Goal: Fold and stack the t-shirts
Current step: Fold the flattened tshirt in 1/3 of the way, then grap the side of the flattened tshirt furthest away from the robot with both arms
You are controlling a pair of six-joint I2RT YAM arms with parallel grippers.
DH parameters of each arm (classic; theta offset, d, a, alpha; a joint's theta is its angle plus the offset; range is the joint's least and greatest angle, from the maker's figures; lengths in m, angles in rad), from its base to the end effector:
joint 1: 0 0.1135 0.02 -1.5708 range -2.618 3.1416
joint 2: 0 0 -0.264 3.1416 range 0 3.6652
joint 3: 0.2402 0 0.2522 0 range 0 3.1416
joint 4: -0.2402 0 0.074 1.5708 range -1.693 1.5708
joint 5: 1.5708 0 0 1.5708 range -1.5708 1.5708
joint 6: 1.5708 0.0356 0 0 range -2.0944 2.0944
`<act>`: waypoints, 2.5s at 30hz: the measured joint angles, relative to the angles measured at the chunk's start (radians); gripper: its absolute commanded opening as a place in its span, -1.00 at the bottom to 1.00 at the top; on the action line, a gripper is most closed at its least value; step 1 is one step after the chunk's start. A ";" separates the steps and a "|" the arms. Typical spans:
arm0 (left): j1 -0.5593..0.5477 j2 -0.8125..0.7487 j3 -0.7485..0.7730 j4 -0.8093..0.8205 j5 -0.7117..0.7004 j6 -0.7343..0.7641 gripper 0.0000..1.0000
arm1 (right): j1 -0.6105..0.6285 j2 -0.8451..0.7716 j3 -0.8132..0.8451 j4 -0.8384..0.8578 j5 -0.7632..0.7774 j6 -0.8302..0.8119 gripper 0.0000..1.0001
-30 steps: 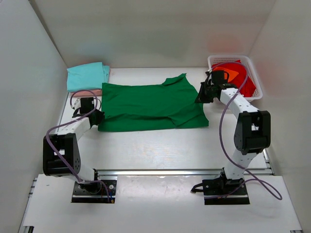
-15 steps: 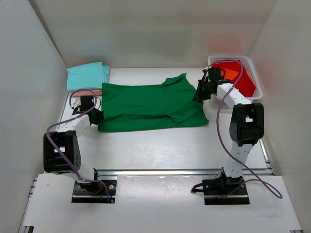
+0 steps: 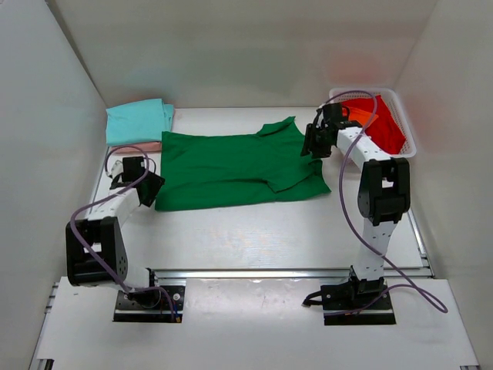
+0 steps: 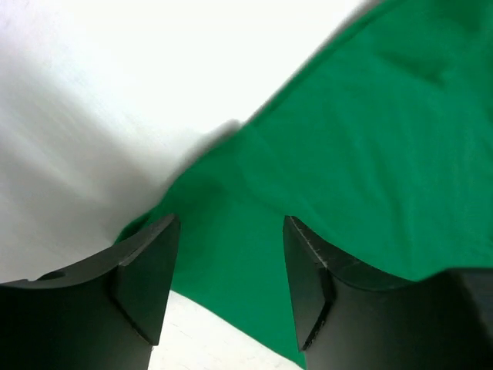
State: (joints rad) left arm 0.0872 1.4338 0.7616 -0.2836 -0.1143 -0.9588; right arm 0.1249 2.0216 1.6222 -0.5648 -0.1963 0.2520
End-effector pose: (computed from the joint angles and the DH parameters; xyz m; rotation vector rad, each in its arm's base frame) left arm 0.2747 0.0281 0.1801 -1.3033 2.1686 -0.2079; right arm 0.4418 0.0625 0.2217 0.0837 2.5536 0.3967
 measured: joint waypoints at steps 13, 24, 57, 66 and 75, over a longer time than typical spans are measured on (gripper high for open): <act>-0.110 0.050 0.066 0.023 0.012 0.094 0.13 | 0.101 -0.226 -0.290 0.091 0.017 0.056 -1.00; -0.150 0.175 0.104 -0.109 0.030 0.170 0.16 | 0.160 -0.223 -0.515 0.072 0.015 0.160 -1.00; -0.034 0.338 0.501 -0.223 0.113 0.215 -0.38 | 0.106 -0.128 0.017 -0.170 -0.008 0.151 -0.97; -0.010 0.638 0.840 -0.217 0.037 0.289 0.00 | 0.069 0.043 0.257 -0.166 -0.011 0.129 -0.93; -0.013 0.747 0.877 -0.241 0.008 0.293 0.09 | 0.047 0.206 0.440 -0.180 -0.013 0.122 -0.72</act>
State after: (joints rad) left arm 0.0742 2.1811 1.6390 -0.5247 -0.1062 -0.6659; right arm 0.1722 2.2272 2.0621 -0.7448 -0.2096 0.3744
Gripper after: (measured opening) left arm 0.548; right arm 0.102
